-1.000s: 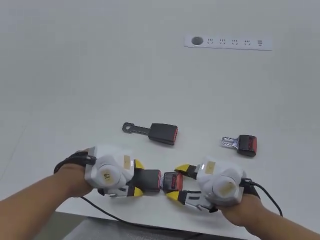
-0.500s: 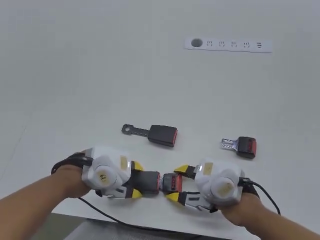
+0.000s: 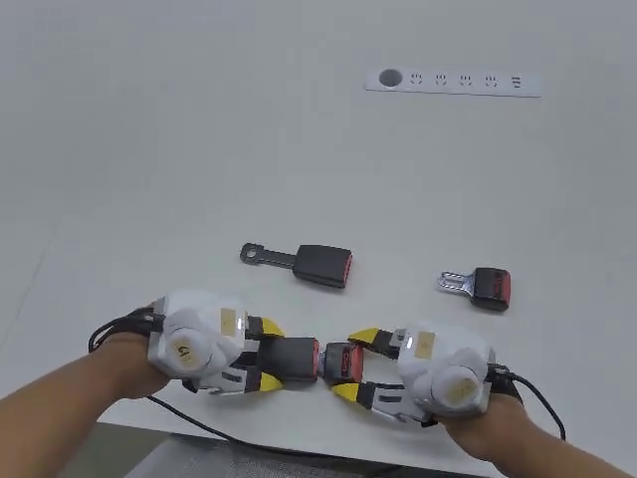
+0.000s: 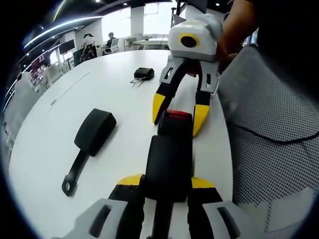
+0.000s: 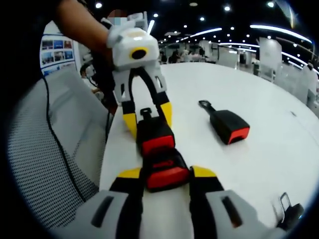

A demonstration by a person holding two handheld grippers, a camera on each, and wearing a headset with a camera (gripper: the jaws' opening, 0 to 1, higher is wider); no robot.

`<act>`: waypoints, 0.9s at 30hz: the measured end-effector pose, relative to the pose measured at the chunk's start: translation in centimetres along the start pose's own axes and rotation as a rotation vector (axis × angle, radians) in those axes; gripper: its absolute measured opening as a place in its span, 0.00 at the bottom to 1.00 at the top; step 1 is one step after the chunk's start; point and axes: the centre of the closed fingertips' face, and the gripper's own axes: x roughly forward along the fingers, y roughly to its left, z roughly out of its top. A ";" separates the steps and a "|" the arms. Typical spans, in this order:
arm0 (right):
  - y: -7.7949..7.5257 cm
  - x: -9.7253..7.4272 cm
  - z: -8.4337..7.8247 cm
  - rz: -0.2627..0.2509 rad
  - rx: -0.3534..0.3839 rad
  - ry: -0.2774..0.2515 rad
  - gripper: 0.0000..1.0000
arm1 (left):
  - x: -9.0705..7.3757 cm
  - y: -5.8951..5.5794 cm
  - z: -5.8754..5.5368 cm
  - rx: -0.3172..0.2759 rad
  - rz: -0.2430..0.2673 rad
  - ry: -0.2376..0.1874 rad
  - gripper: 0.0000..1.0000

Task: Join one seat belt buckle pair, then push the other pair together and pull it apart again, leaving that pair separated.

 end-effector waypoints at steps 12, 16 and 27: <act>0.1 -0.1 -0.1 0.013 -0.042 0.013 0.34 | 0.1 0.1 0.1 0.036 -0.043 -0.011 0.34; 0.1 -0.1 -0.1 0.009 -0.048 0.013 0.34 | 0.1 0.1 0.1 0.032 -0.048 -0.016 0.34; 0.1 -0.1 -0.1 -0.013 -0.037 -0.002 0.34 | 0.1 0.1 0.1 0.016 -0.046 -0.033 0.34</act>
